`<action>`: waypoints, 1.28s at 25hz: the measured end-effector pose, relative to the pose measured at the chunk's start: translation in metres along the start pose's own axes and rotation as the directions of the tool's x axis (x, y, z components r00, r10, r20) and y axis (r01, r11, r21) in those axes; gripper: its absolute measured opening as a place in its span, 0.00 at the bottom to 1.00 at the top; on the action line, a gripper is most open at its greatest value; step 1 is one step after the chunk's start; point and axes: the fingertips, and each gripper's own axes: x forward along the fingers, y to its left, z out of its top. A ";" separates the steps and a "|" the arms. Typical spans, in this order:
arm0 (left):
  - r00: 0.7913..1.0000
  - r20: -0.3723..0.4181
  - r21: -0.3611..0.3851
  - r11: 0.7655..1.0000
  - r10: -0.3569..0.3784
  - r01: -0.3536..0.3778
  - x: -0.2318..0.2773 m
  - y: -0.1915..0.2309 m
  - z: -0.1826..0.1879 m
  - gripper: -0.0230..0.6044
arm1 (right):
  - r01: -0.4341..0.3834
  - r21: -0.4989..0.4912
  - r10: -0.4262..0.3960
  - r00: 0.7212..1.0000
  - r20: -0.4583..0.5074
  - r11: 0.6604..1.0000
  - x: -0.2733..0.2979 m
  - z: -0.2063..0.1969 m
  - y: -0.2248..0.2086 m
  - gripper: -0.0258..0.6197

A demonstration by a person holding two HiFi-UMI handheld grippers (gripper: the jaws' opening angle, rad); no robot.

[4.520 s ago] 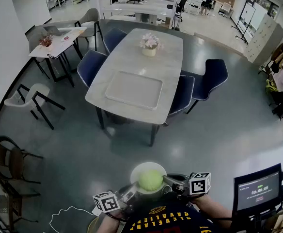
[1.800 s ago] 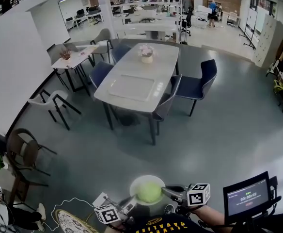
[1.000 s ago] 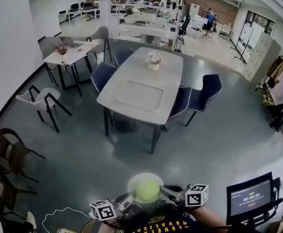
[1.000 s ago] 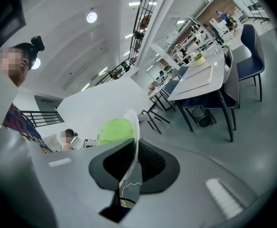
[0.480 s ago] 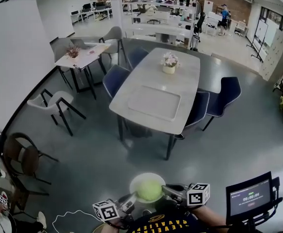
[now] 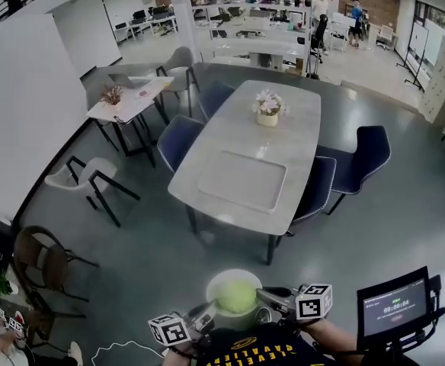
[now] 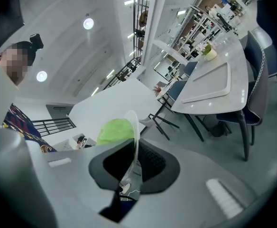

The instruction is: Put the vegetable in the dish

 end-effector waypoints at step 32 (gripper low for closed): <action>0.931 -0.294 -0.041 0.976 -0.218 0.215 0.069 0.171 0.255 0.06 | 0.298 0.114 -0.313 0.938 0.151 0.948 0.213 0.152 -0.099 0.09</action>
